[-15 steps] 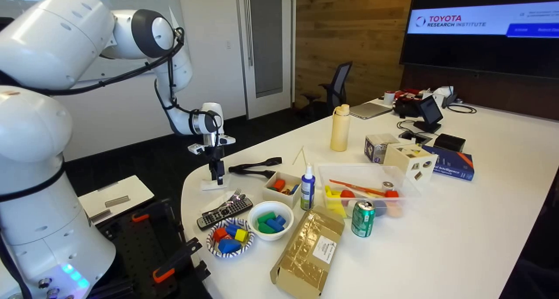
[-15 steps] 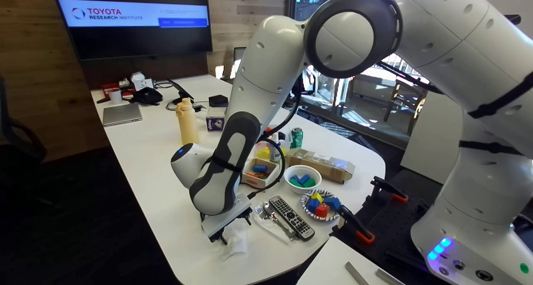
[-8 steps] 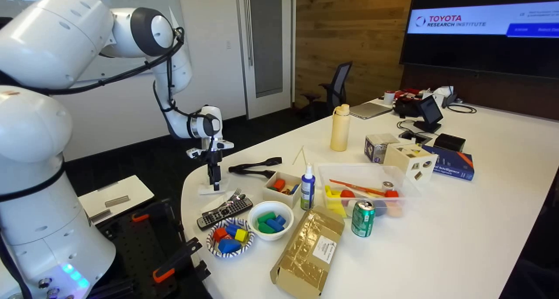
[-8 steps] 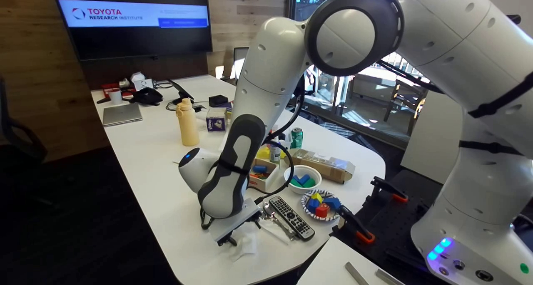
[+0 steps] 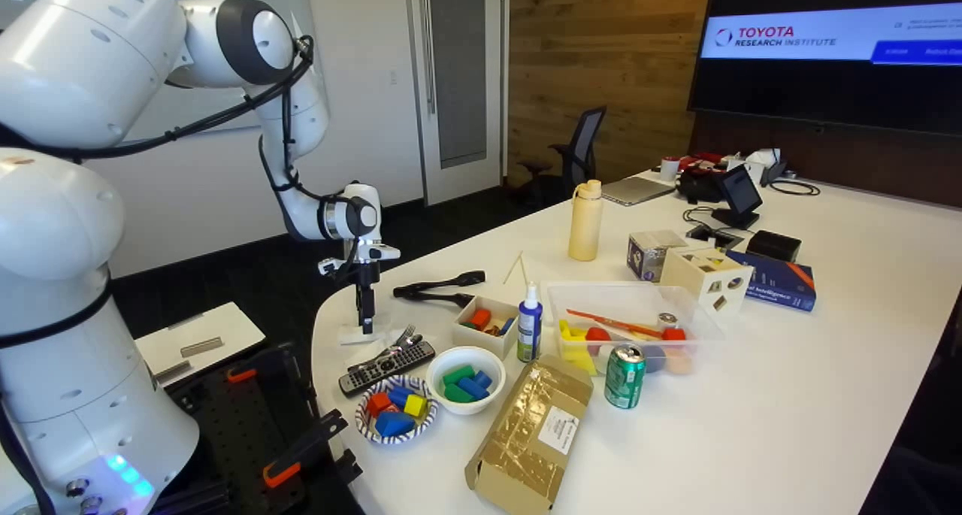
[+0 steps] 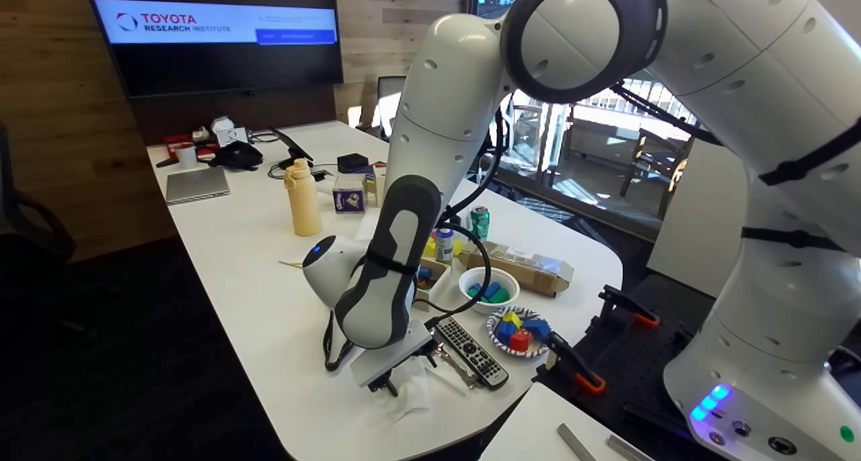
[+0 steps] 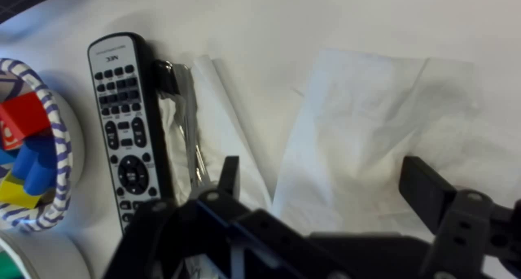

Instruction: Fold the paper towel

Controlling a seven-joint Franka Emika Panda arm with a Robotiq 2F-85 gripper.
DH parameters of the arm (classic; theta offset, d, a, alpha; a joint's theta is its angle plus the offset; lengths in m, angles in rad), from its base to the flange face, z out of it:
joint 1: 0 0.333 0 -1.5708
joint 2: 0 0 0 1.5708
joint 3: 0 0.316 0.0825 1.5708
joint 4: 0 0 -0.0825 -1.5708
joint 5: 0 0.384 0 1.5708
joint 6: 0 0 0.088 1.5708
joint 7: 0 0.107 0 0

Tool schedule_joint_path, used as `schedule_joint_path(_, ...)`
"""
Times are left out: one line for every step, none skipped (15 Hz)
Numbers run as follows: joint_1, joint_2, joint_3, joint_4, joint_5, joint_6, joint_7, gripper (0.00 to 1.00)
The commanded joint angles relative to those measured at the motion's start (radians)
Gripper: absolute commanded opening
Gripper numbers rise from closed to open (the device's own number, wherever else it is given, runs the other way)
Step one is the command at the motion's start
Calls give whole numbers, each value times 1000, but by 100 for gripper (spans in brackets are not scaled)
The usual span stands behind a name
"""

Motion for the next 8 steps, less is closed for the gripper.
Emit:
schedule_joint_path(-3, -113, 1, -94, -12, 40, 21, 100)
schedule_joint_path(-7, -137, 2, -108, -13, 46, 16, 100)
schedule_joint_path(-9, -167, 4, -125, -15, 46, 11, 100)
schedule_joint_path(-16, -202, 8, -147, -14, 46, 3, 100)
schedule_joint_path(-20, -232, 10, -164, -15, 44, 0, 100)
schedule_joint_path(-21, -274, 10, -192, -19, 46, 1, 100)
schedule_joint_path(-22, -317, 9, -219, -26, 43, 4, 100)
schedule_joint_path(-25, -355, 9, -242, -35, 44, 5, 100)
